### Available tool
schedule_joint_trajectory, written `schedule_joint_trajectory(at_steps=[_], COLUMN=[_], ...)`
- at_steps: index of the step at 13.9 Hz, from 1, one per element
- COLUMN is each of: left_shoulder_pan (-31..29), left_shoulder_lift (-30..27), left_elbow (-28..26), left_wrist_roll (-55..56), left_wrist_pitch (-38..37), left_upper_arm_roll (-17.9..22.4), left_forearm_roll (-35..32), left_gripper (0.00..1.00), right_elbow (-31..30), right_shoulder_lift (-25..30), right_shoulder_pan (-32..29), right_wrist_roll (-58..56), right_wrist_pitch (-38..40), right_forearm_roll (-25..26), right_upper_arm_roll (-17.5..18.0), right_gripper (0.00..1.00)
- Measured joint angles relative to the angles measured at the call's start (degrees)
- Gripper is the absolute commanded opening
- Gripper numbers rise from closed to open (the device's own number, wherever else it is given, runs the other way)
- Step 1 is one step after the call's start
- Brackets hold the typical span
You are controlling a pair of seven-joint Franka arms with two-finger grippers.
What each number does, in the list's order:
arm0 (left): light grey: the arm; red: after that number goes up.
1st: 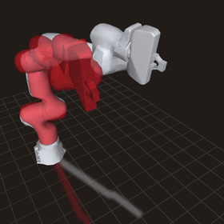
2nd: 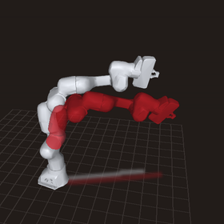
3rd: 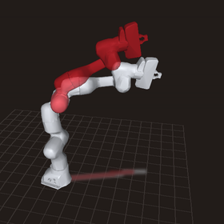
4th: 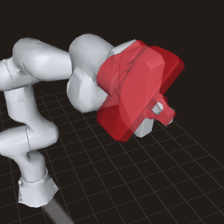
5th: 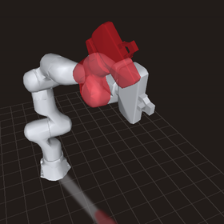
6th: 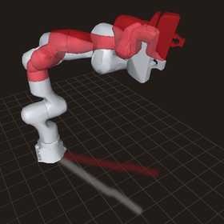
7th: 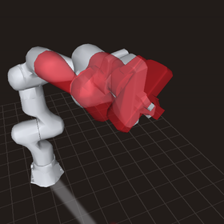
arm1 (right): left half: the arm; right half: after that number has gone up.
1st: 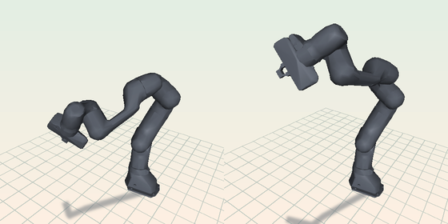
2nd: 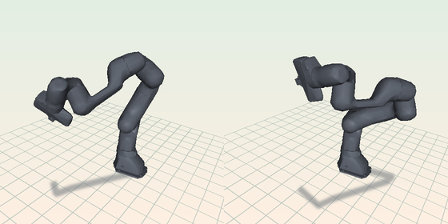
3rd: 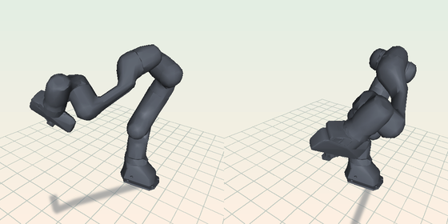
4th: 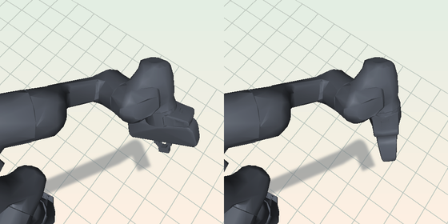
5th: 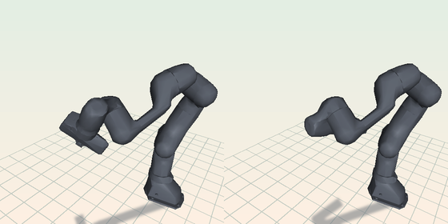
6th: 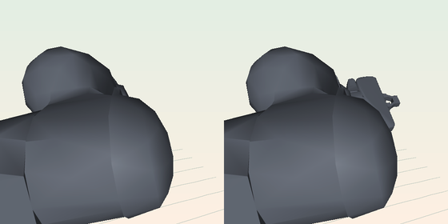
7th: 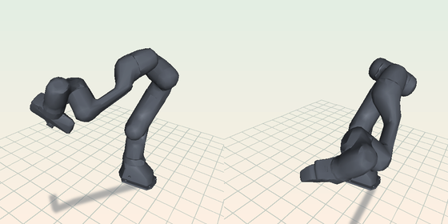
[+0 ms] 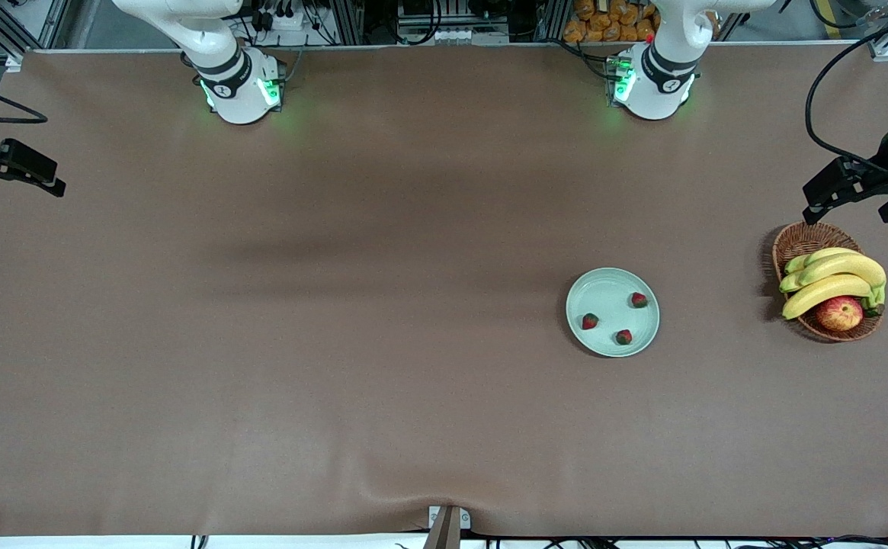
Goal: Collect all strawberries into plate
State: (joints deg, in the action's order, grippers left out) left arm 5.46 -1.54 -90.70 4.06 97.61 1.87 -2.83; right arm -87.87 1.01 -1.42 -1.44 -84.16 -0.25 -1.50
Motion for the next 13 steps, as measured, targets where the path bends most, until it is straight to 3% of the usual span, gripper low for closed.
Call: schedule_joint_trajectory(at_steps=[13], left_shoulder_pan=[0.0], left_shoulder_lift=[0.1], left_elbow=[0.0], left_wrist_roll=[0.0], left_wrist_pitch=[-3.2], left_upper_arm_roll=[0.0], left_forearm_roll=[1.9], left_gripper=[1.00], right_elbow=[0.0], right_shoulder_lift=[0.0], right_shoulder_pan=[0.0], right_wrist_roll=[0.0], right_wrist_pitch=[0.0], right_forearm_roll=[0.0], right_upper_arm_roll=[0.0], right_gripper=[1.00])
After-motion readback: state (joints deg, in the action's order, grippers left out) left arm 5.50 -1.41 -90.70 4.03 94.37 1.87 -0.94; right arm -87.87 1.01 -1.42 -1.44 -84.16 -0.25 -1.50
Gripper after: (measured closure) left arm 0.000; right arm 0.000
